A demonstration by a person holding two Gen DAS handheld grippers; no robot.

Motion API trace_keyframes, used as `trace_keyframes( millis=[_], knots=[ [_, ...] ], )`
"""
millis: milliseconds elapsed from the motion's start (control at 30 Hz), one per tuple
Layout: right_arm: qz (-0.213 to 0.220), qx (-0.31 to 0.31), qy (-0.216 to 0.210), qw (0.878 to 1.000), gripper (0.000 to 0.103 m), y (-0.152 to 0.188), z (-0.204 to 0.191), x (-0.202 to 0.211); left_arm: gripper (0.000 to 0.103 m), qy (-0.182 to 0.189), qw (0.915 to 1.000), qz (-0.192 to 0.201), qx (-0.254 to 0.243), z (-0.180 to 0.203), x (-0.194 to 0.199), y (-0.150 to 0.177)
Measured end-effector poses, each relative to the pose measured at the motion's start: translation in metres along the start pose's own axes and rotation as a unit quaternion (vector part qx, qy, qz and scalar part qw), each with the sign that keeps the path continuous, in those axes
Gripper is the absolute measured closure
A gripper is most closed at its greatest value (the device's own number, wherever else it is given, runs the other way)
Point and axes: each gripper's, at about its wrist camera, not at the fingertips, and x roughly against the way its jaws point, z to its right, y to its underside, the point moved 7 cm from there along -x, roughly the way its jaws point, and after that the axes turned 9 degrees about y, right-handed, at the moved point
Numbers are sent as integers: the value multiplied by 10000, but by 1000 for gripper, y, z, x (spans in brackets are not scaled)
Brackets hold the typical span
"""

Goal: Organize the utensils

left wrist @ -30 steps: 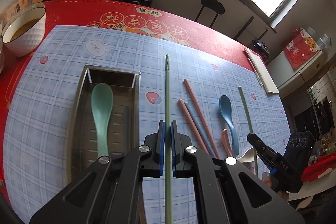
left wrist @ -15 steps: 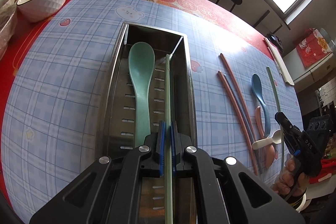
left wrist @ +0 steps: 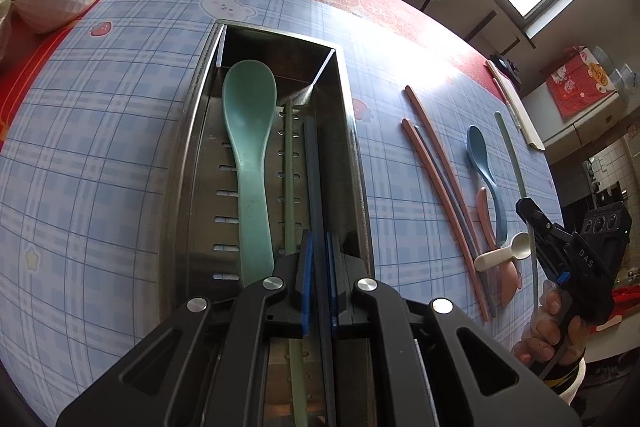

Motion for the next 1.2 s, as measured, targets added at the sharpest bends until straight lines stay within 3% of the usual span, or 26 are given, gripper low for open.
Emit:
trace_keyframes(
  millis=[133,233,367,400,467,567,767,867,1200],
  knots=[
    [-43,-70,36,10000,97,7,-12,5,84,95,9989,341,-310,8,26,3],
    [-43,-135,7,9999,97,13,-30,7,76,-8,9937,752,-834,15,50,9],
    [-75,-52,53,9999,97,26,-60,3,48,-520,9764,1311,-1638,18,76,21],
    [-106,-53,56,9999,97,30,-67,0,45,-616,9720,1414,-1772,16,80,24],
    [-181,-64,62,9998,97,37,-79,-7,27,-750,9663,1567,-1899,9,85,31],
    [-301,-79,105,9995,97,49,-99,-21,12,-924,9619,1714,-1918,-8,90,40],
    [-534,-127,127,9984,97,71,-136,-50,6,-1190,9604,1927,-1624,-47,99,41],
    [-593,-208,164,9979,97,79,-149,-62,6,-1093,9650,2015,-1271,-63,104,37],
    [-610,-376,447,9964,97,94,-166,-81,6,-1232,9576,2368,-1087,-67,116,40]
  ],
)
